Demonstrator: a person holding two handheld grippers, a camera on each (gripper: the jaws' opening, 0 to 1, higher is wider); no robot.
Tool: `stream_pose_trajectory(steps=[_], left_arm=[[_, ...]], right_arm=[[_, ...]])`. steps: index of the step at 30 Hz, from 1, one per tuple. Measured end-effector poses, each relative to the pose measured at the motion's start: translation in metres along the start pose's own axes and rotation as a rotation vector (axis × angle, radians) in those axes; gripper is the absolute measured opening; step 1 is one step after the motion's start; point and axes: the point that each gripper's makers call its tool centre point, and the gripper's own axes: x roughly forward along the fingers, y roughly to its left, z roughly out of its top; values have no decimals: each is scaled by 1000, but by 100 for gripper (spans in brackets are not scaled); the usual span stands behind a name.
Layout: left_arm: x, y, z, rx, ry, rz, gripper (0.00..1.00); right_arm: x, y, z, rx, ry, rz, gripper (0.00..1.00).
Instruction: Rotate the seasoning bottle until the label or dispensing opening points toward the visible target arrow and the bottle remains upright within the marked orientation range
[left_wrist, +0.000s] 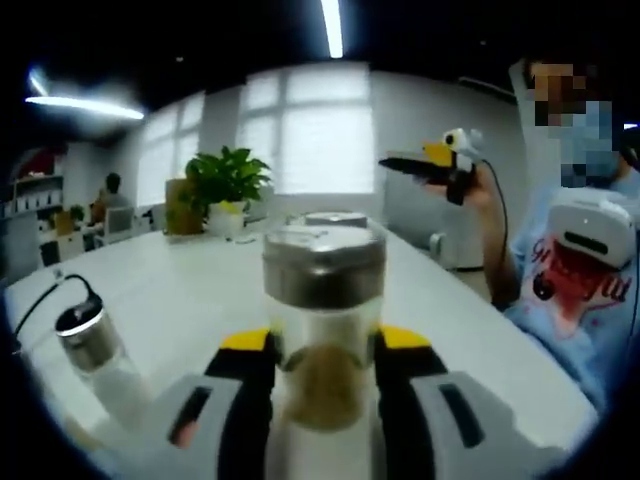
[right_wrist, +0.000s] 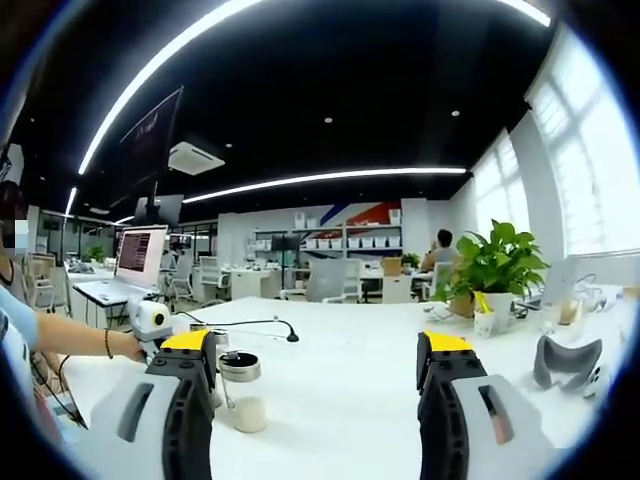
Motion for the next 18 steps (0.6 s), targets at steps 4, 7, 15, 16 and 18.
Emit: stream_pose_trajectory(steps=[4,7,15,16,18], left_arm=[[0,-2,0,5,-6,-24,41],[1,-2,1,0,-9,-24,41],[-4,0,6,34,-15,26,54],[-7,-3,17,-13,-73,19,61],[-12,1,26,-75,-104,50,75]], right_arm=[[3,-1,-5,6,18,8,85],[2,-2,-6,7,22,5,85],[0,-12,-8,25,34,-24,85],[0,-13,-9,30,34,-29,85],[1,-15,-10,36,37,-34,85]])
